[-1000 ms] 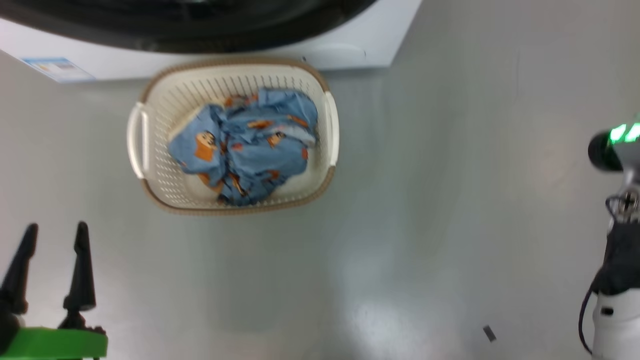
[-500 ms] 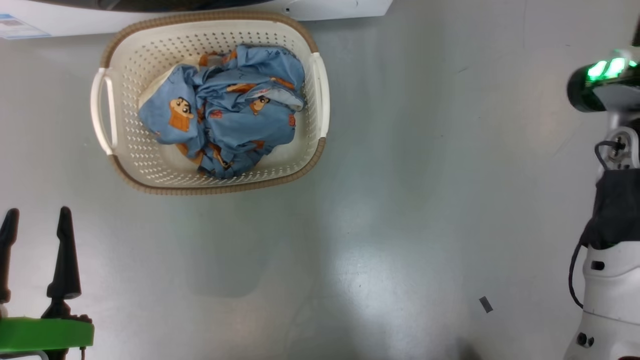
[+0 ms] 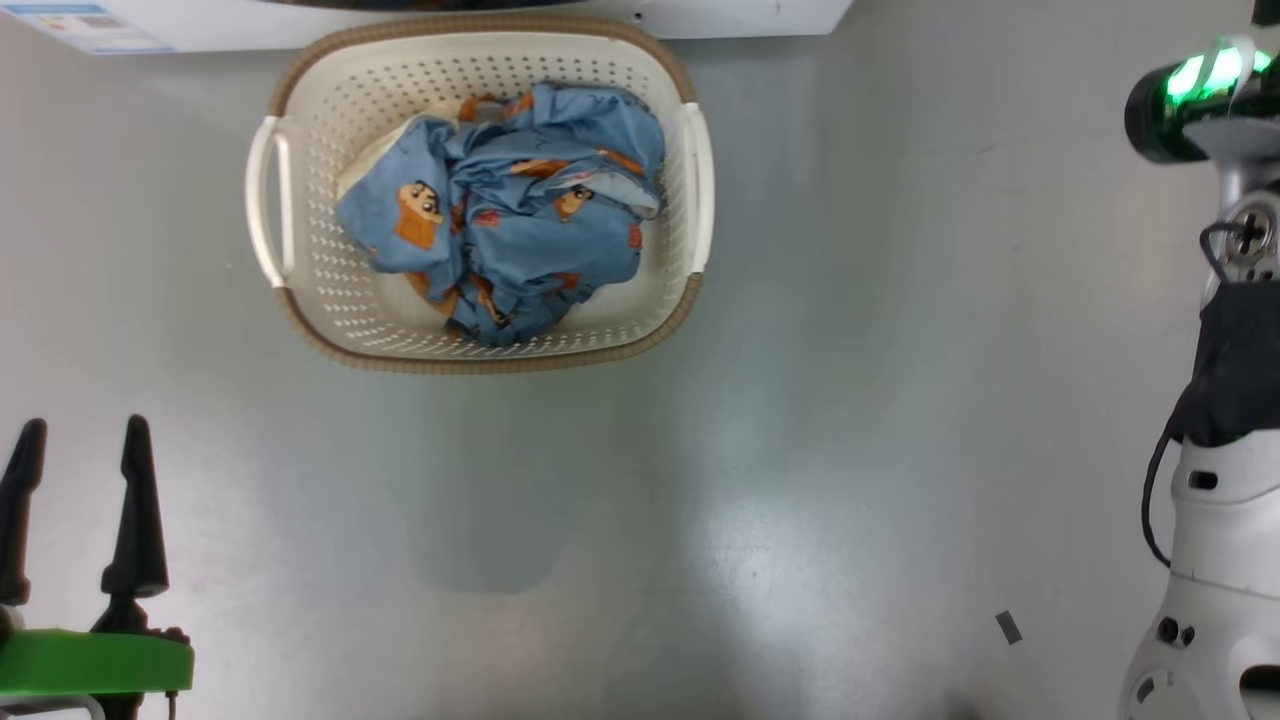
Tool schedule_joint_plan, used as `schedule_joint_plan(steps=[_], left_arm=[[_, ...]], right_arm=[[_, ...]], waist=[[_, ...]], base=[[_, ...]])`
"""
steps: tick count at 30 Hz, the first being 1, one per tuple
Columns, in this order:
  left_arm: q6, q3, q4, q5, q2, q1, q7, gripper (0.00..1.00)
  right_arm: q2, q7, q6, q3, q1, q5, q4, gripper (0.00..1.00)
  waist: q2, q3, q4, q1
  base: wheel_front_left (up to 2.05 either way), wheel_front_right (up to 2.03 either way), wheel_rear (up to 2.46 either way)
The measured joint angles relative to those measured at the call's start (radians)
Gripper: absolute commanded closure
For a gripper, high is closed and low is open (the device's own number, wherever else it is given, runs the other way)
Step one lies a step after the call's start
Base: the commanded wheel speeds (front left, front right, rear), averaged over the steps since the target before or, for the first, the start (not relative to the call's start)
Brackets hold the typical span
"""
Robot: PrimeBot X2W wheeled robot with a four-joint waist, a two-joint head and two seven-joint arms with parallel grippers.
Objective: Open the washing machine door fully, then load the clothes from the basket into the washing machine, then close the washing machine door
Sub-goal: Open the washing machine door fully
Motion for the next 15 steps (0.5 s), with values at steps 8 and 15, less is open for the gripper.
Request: schedule_joint_plan(steps=[8,15], left_arm=[[0.000,-0.007,0.005,0.000,-0.009,0.000,0.000,0.00],[0.000,-0.013,0.021,0.000,-0.018,0.000,0.000,0.00]], right_arm=[[-0.001,0.040,0.000,0.014,-0.059,-0.037,0.009,1.00],[-0.005,0.091,0.000,0.045,-0.101,-0.055,0.024,1.00]], waist=[[0.0001,0.007,0.033,0.0000],[0.0000,0.019,0.054,0.0000]], base=[[0.00,0.00,0.00],[0.00,0.00,0.00]])
